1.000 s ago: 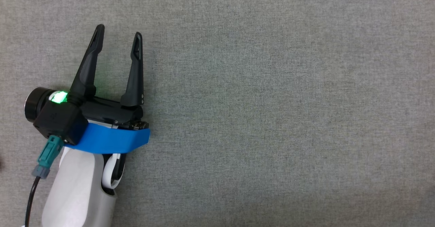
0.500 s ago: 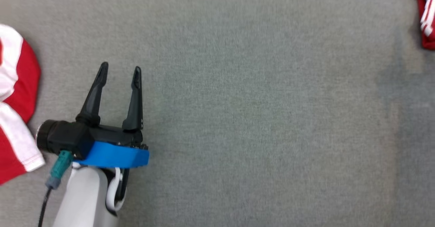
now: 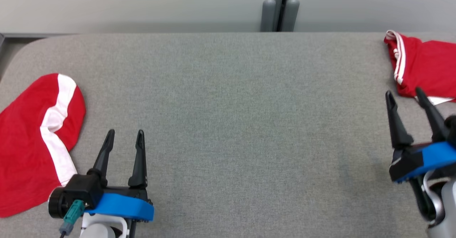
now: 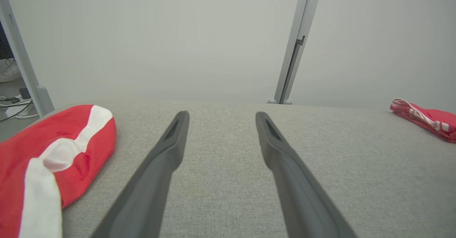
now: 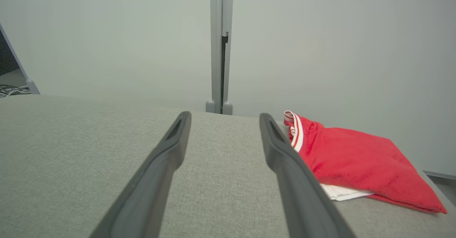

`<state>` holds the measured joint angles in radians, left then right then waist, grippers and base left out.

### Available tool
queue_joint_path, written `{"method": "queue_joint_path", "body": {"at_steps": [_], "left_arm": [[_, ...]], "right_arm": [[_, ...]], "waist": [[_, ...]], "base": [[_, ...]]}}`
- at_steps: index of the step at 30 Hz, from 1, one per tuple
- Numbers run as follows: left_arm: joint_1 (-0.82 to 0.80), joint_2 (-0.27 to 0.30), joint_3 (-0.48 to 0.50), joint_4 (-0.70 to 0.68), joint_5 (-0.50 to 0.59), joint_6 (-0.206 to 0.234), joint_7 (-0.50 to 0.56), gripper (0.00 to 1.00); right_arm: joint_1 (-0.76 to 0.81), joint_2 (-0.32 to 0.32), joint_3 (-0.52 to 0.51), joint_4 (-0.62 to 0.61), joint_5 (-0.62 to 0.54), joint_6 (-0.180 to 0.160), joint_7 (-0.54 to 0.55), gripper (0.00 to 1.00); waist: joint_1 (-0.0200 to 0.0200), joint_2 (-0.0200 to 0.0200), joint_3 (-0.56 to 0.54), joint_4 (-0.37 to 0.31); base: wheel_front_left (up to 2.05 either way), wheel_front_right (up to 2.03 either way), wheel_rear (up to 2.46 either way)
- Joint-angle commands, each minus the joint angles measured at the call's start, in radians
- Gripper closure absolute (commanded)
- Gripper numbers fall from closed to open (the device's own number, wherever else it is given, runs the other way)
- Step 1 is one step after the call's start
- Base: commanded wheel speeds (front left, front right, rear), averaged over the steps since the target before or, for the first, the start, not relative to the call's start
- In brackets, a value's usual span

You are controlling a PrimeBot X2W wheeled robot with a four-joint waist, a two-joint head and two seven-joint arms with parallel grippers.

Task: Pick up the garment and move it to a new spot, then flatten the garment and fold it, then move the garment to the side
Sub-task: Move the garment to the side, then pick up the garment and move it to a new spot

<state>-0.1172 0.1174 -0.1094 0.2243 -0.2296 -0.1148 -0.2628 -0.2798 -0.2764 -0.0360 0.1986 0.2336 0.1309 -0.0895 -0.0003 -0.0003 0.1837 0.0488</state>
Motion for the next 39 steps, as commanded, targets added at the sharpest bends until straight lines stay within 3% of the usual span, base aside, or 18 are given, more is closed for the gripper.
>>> {"method": "queue_joint_path", "body": {"at_steps": [1, 7, 13, 39], "left_arm": [[0.006, -0.003, 0.003, 0.001, -0.004, 0.004, -0.002, 0.00], [0.064, 0.003, 0.014, 0.015, -0.016, 0.013, -0.002, 0.00], [0.094, 0.010, 0.015, 0.024, -0.022, 0.023, 0.001, 0.00], [0.134, 0.012, -0.005, -0.024, -0.041, 0.060, 0.033, 0.00]], "right_arm": [[0.018, 0.005, -0.005, -0.006, 0.003, 0.000, -0.002, 0.00], [0.194, 0.130, -0.051, -0.118, 0.001, 0.000, 0.007, 0.00], [0.282, 0.188, -0.064, -0.172, -0.027, 0.000, 0.006, 0.00], [0.332, 0.226, -0.061, -0.199, -0.032, 0.000, 0.033, 0.00]], "waist": [[0.0003, 0.0003, -0.018, -0.015], [0.0003, 0.0003, -0.088, -0.017], [0.0003, 0.0003, -0.113, -0.021], [0.0003, 0.0003, -0.126, -0.013]], "base": [[0.00, 0.00, 0.00], [0.00, 0.00, 0.00], [0.00, 0.00, 0.00], [0.00, 0.00, 0.00]]}}
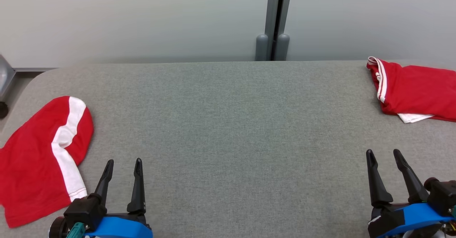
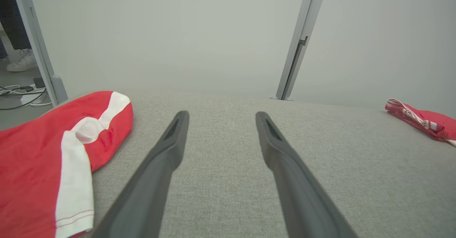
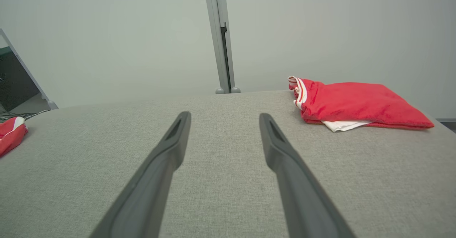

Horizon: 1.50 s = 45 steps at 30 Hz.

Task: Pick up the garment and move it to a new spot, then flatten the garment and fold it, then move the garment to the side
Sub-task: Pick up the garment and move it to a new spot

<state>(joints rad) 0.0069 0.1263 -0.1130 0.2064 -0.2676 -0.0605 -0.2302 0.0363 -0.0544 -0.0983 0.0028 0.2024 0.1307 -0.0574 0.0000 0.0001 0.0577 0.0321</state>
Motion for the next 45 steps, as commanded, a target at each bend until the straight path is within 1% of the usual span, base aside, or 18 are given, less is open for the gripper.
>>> {"method": "queue_joint_path", "body": {"at_steps": [1, 6, 9, 15, 22, 29, 38, 45], "left_arm": [[0.010, 0.004, -0.003, -0.009, -0.003, 0.007, 0.002, 0.00], [0.015, 0.007, -0.006, -0.025, -0.006, 0.014, 0.008, 0.00], [0.016, 0.009, -0.007, -0.032, -0.010, 0.017, 0.013, 0.00], [0.018, 0.013, -0.013, -0.036, -0.015, 0.014, 0.017, 0.00], [0.029, 0.014, -0.012, -0.029, -0.027, 0.023, 0.019, 0.00], [0.040, 0.019, -0.011, -0.029, -0.035, 0.031, 0.022, 0.00], [0.052, 0.026, -0.014, -0.043, -0.041, 0.040, 0.033, 0.00], [0.069, 0.032, -0.011, -0.056, -0.047, 0.050, 0.039, 0.00]], "right_arm": [[0.017, 0.004, 0.000, -0.003, 0.001, 0.000, 0.001, 0.00], [0.018, 0.004, 0.005, 0.005, 0.007, 0.000, -0.007, 0.00], [0.017, 0.004, 0.005, 0.009, 0.008, 0.000, -0.009, 0.00], [0.018, 0.004, 0.004, 0.015, 0.001, 0.000, -0.009, 0.00], [0.014, -0.007, 0.017, 0.028, 0.003, 0.000, -0.018, 0.00], [0.007, -0.006, 0.035, 0.054, 0.008, 0.000, -0.026, 0.00], [-0.002, -0.010, 0.056, 0.076, 0.010, 0.000, -0.035, 0.00], [-0.001, -0.015, 0.071, 0.096, 0.019, 0.000, -0.041, 0.00]], "waist": [[0.0000, -0.0001, -0.001, 0.010], [0.0000, -0.0001, -0.003, 0.048], [0.0000, -0.0001, -0.003, 0.083], [0.0000, -0.0001, -0.005, 0.184], [0.0000, -0.0001, -0.014, 0.302], [0.0000, -0.0001, -0.029, 0.389], [0.0000, -0.0001, -0.033, 0.467], [0.0000, -0.0001, -0.039, 0.489]], "base": [[0.00, 0.00, 0.00], [0.00, 0.00, 0.00], [0.00, 0.00, 0.00], [0.00, 0.00, 0.00], [0.00, 0.00, 0.00], [0.00, 0.00, 0.00], [0.00, 0.00, 0.00], [0.00, 0.00, 0.00]]}}
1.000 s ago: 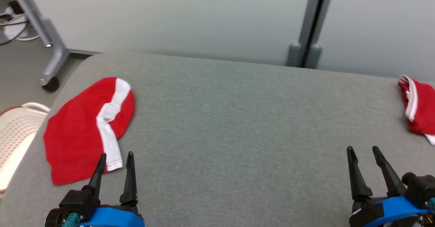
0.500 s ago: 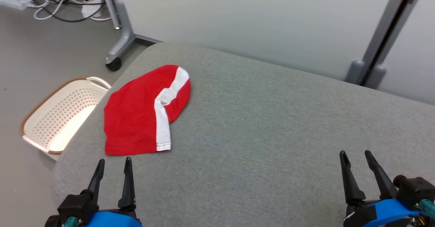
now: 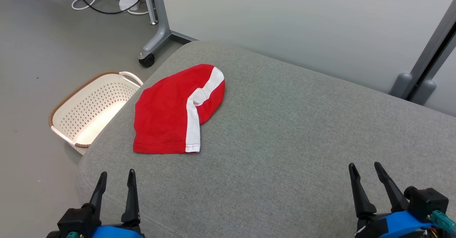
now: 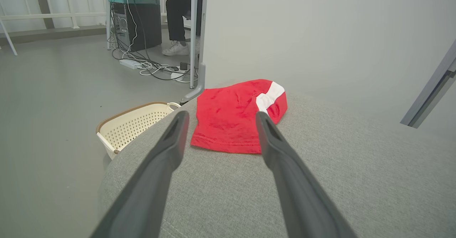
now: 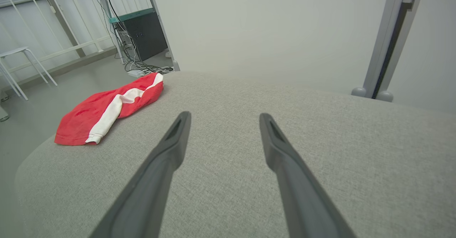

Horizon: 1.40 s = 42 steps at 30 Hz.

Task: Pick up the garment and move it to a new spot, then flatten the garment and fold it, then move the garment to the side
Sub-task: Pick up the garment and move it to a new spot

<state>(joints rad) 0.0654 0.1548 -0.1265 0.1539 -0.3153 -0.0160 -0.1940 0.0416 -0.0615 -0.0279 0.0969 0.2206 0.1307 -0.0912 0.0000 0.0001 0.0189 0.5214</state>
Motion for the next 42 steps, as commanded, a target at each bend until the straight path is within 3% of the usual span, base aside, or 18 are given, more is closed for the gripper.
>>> {"method": "queue_joint_path", "body": {"at_steps": [1, 14, 23, 32, 36, 42], "left_arm": [[0.011, 0.005, 0.002, -0.006, 0.000, 0.007, 0.004, 0.00], [-0.046, 0.021, 0.018, -0.109, -0.031, 0.017, 0.048, 0.00], [-0.216, 0.115, 0.101, -0.179, -0.113, 0.022, 0.265, 0.00], [-0.424, 0.233, 0.210, -0.042, -0.251, 0.032, 0.527, 0.00], [-0.467, 0.307, 0.248, 0.027, -0.257, 0.048, 0.589, 0.00], [-0.518, 0.371, 0.332, 0.105, -0.305, 0.080, 0.633, 0.00]], "right_arm": [[-0.007, -0.009, 0.001, 0.004, 0.002, 0.000, -0.007, 0.00], [-0.025, -0.018, 0.012, 0.023, 0.018, 0.000, -0.024, 0.00], [-0.065, -0.035, 0.015, -0.008, 0.014, 0.000, -0.010, 0.00], [-0.143, -0.068, 0.040, -0.077, -0.005, 0.000, 0.019, 0.00], [-0.170, -0.076, 0.056, -0.107, -0.009, 0.000, 0.023, 0.00], [-0.207, -0.089, 0.064, -0.143, -0.010, 0.000, 0.019, 0.00]], "waist": [[0.0000, -0.0001, 0.000, 0.000], [0.0000, -0.0001, 0.014, -0.012], [0.0000, -0.0001, 0.096, -0.055], [0.0000, -0.0001, 0.265, -0.201], [0.0000, -0.0001, 0.341, -0.285], [0.0000, -0.0001, 0.450, -0.402]], "base": [[0.00, 0.00, 0.00], [0.00, 0.00, 0.00], [0.00, 0.00, 0.00], [0.00, 0.00, 0.00], [0.00, 0.00, 0.00], [0.00, 0.00, 0.00]]}}
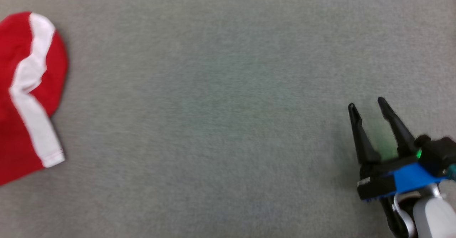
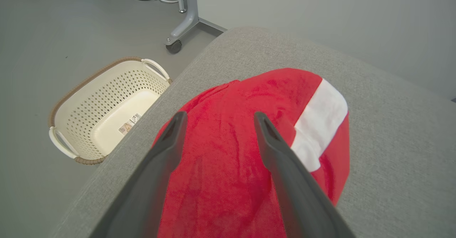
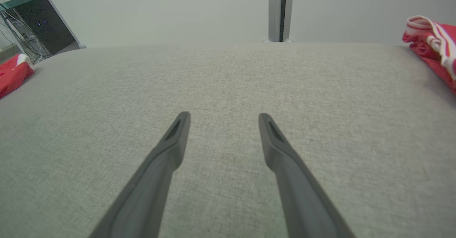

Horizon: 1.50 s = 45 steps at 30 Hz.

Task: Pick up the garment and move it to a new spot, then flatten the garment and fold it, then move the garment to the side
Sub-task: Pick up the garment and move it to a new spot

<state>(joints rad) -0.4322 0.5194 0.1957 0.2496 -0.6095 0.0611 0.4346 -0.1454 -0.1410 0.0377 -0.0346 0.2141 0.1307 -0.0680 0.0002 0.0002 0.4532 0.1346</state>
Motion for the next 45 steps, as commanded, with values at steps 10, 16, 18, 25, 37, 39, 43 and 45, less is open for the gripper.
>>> {"method": "queue_joint_path", "body": {"at_steps": [10, 16, 18, 25, 37, 39, 43, 45], "left_arm": [[-0.020, 0.079, 0.058, 0.166, -0.055, 0.024, 0.113, 0.00], [0.041, 0.053, 0.042, 0.235, -0.087, 0.040, 0.227, 1.00], [0.044, 0.062, 0.040, 0.223, -0.075, 0.036, 0.200, 1.00], [-0.005, 0.111, 0.010, 0.153, -0.027, -0.007, 0.126, 1.00], [-0.173, 0.121, -0.127, -0.111, 0.058, -0.074, 0.058, 1.00], [-0.201, 0.098, -0.160, -0.168, 0.063, -0.074, 0.065, 1.00], [-0.235, 0.045, -0.222, -0.282, 0.060, -0.075, 0.080, 1.00], [-0.243, 0.016, -0.255, -0.325, 0.050, -0.082, 0.088, 1.00]], "right_arm": [[-0.053, 0.001, 0.002, -0.020, 0.007, 0.000, -0.044, 0.00], [-0.041, 0.008, 0.008, 0.016, 0.019, 0.000, -0.070, 0.00], [-0.036, 0.008, 0.005, 0.027, 0.019, 0.000, -0.076, 0.00], [-0.033, 0.010, 0.018, 0.059, 0.030, 0.000, -0.089, 0.00], [0.015, 0.040, 0.029, 0.132, 0.057, 0.000, -0.112, 0.00], [0.023, 0.047, 0.032, 0.140, 0.061, 0.000, -0.117, 0.00], [0.037, 0.056, 0.036, 0.151, 0.066, 0.000, -0.119, 0.00], [0.041, 0.059, 0.037, 0.152, 0.066, 0.000, -0.116, 0.00]], "waist": [[-0.0002, -0.0002, 0.111, -0.173], [-0.0002, -0.0002, 0.083, -0.210], [-0.0002, -0.0002, 0.067, -0.208], [-0.0002, -0.0002, -0.035, -0.175], [-0.0002, -0.0002, -0.246, -0.153], [-0.0002, -0.0002, -0.277, -0.161], [-0.0002, -0.0002, -0.326, -0.196], [-0.0002, -0.0002, -0.341, -0.220]], "base": [[0.00, 0.00, 0.00], [0.00, 0.00, 0.00], [0.00, 0.00, 0.00], [0.00, 0.00, 0.00], [0.00, 0.00, 0.00], [0.00, 0.00, 0.00], [0.00, 0.00, 0.00], [0.00, 0.00, 0.00]]}}
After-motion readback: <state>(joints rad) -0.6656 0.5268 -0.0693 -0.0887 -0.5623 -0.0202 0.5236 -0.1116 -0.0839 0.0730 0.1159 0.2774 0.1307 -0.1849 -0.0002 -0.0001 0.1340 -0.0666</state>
